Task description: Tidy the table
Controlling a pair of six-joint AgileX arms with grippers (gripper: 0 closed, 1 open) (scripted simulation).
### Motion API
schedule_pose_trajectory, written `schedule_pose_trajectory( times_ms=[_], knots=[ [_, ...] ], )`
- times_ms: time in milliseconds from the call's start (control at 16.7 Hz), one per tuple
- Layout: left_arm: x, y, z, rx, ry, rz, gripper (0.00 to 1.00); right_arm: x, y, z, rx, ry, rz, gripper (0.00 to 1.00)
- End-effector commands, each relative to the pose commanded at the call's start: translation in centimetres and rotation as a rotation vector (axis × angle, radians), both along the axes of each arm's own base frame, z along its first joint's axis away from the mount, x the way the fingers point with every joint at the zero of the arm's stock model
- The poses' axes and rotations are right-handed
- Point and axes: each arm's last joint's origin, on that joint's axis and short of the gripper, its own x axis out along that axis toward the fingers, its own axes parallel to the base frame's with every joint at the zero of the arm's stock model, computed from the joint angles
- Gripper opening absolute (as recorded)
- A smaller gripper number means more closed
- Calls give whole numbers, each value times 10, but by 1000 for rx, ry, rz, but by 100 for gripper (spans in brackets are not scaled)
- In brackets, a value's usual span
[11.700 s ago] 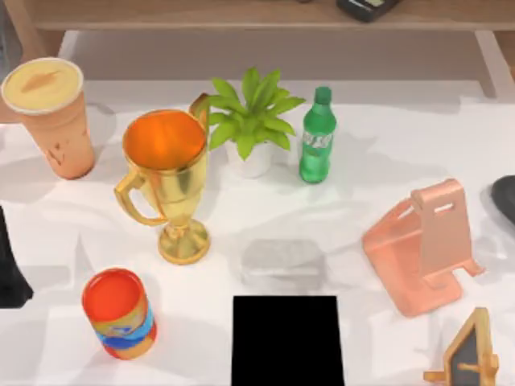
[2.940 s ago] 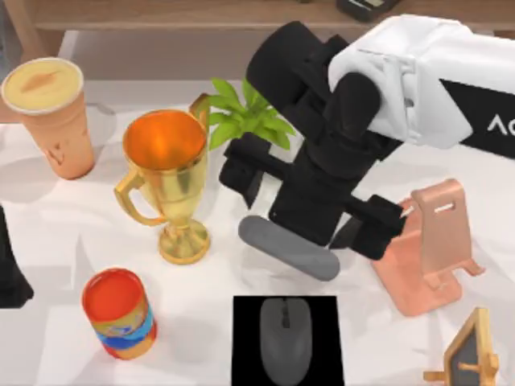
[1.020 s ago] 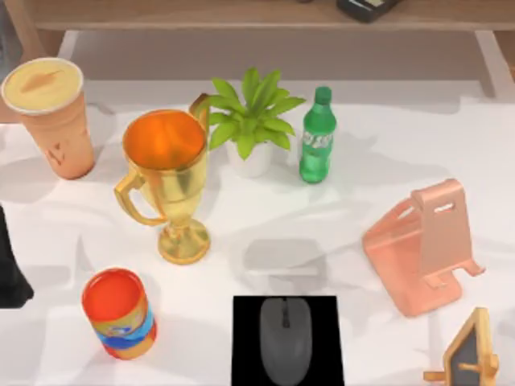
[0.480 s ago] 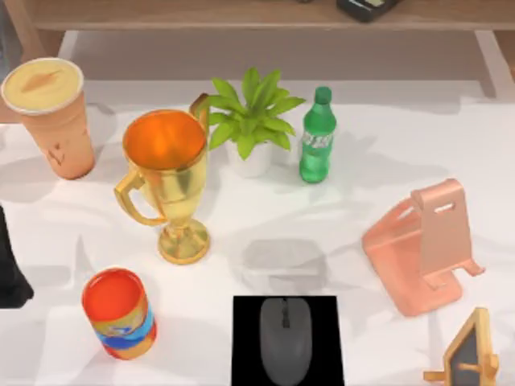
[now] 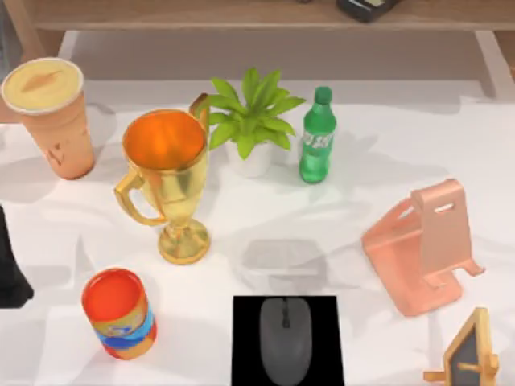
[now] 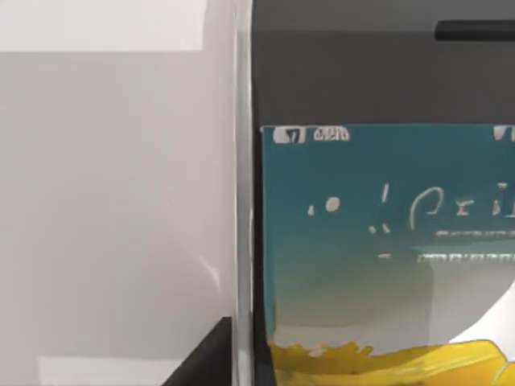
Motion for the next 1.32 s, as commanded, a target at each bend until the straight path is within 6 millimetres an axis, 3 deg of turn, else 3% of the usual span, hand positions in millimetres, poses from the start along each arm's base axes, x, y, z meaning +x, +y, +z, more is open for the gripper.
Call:
schedule_pose_trajectory(
  times_ms=[240,300,720,1140,1320],
  knots=[
    [0,0,0,0,0,0,100,0,0,0,0,0,0,2],
    [0,0,0,0,0,0,100,0,0,0,0,0,0,0],
    [0,0,0,0,0,0,100,0,0,0,0,0,0,0],
    [0,0,0,0,0,0,100,0,-1,38,-20,-12,0,0],
    [0,0,0,0,0,0,100,0,-1,40,-21,-14,1,0]
  ],
)
